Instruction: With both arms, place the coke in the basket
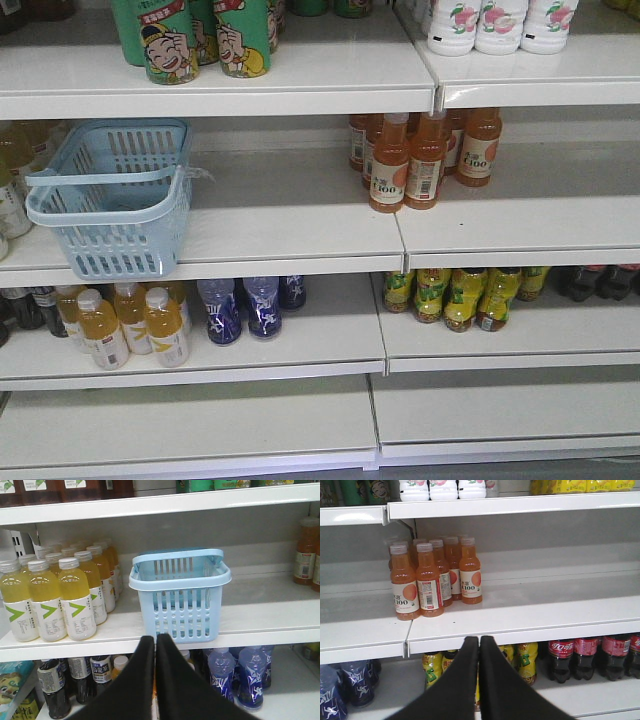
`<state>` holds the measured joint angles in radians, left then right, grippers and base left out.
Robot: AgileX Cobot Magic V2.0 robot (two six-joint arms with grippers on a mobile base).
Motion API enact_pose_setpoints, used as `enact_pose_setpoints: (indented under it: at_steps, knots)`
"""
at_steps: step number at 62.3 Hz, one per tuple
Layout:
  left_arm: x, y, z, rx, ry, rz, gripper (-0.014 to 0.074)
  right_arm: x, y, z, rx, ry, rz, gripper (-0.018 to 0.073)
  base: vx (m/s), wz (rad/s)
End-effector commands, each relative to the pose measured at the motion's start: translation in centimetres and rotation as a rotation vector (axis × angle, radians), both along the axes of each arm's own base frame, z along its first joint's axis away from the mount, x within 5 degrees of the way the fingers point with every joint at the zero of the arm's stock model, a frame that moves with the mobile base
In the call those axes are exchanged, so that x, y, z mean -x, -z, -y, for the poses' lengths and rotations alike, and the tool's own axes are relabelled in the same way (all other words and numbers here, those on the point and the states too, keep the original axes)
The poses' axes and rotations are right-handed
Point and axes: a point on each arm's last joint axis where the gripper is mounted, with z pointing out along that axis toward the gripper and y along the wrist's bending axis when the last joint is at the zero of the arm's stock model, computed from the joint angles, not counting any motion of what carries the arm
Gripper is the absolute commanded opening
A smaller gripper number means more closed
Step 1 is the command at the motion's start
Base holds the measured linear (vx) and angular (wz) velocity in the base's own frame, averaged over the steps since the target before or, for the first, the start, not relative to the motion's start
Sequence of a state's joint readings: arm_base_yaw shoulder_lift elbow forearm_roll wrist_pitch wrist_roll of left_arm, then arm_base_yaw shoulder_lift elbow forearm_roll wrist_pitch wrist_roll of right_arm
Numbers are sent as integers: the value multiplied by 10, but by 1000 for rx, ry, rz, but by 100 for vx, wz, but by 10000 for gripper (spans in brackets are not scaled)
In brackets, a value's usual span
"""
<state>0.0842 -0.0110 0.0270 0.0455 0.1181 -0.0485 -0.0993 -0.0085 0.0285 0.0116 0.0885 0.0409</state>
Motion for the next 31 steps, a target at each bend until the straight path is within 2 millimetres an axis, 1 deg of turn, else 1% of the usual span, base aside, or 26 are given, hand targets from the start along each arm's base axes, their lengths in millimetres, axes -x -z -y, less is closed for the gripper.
enact_pose_setpoints:
  at_steps: [1,31]
  knots:
    - [0,-2,1,6,9,72,-5,0,-1,0,16,8,67,-10,0,0]
    - [0,-2,1,6,9,72,-5,0,-1,0,16,8,67,-10,0,0]
